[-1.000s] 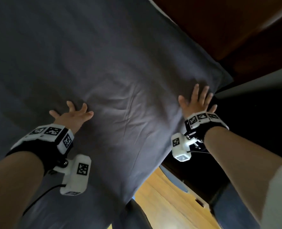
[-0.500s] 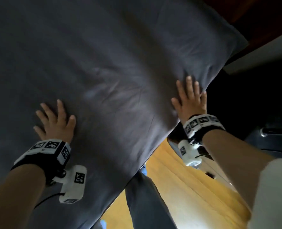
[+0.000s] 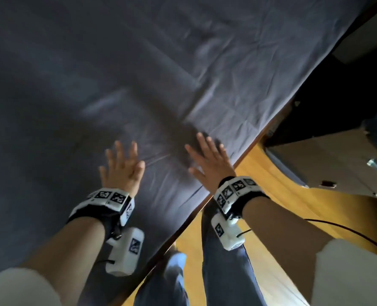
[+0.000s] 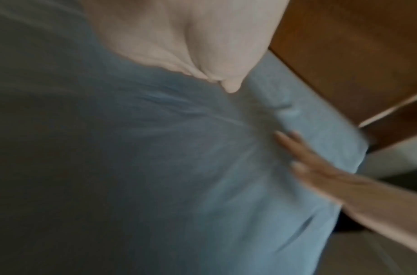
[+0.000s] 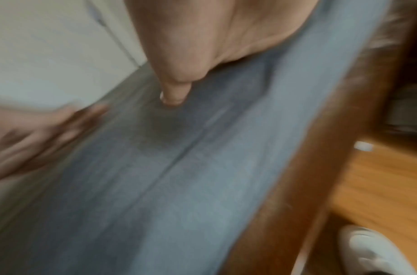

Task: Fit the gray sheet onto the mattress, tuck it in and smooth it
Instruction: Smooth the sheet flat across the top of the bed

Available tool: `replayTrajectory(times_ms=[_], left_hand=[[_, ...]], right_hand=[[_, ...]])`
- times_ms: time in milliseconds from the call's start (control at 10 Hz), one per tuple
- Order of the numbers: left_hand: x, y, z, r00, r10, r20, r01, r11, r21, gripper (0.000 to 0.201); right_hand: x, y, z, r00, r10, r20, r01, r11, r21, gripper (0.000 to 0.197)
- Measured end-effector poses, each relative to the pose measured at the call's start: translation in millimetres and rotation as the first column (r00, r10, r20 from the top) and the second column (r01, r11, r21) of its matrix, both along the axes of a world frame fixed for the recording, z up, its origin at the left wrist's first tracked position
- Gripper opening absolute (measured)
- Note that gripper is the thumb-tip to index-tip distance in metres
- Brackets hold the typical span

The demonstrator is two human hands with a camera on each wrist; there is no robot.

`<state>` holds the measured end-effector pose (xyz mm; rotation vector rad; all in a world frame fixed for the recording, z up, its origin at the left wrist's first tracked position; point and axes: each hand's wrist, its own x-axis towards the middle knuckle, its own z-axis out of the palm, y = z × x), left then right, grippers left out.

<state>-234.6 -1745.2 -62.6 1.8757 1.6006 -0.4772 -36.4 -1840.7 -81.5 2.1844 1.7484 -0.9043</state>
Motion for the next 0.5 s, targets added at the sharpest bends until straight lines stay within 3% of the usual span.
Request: replayTrajectory(times_ms=[100,200,300,400,500], left_hand=[[-63.8,-21.1,-7.0,0.994,0.007,-0.108,-0.012,0.999,-0.047,0.056],[-71.8,-43.9,-13.5,0.994,-0.042,-0.102,0.038,0.998,-0.042,0.060],[-55.3,-69.9,-15.7,0.990,-0.041,-0.134,0.031,0.997,-0.074,0.070],[-28.8,-85.6,-12.8,0.980,-0.022,-0.197,0.007,0.997,-0.075,0.087],[-3.6,-90.5,6.5,0.987,-0.010,-0.160,-0.016,0.987,-0.161,0.076]], right_hand=[[19.7,-45.2,-8.9,0.890,-0.451,0.062,0.451,0.892,0.019,0.063],[49.7,-77.1,-13.1,0.637,-0.767,0.079,0.771,0.631,-0.085,0.062],[51.3,-102.3,-9.5,0.687,-0.717,0.113,0.713,0.636,-0.296,0.052],[40.1,-113.8,7.6,0.759,-0.649,0.047,0.621,0.700,-0.354,0.040],[28.2,-128.0,31.5,0.731,-0.672,-0.117,0.599,0.715,-0.362,0.033]])
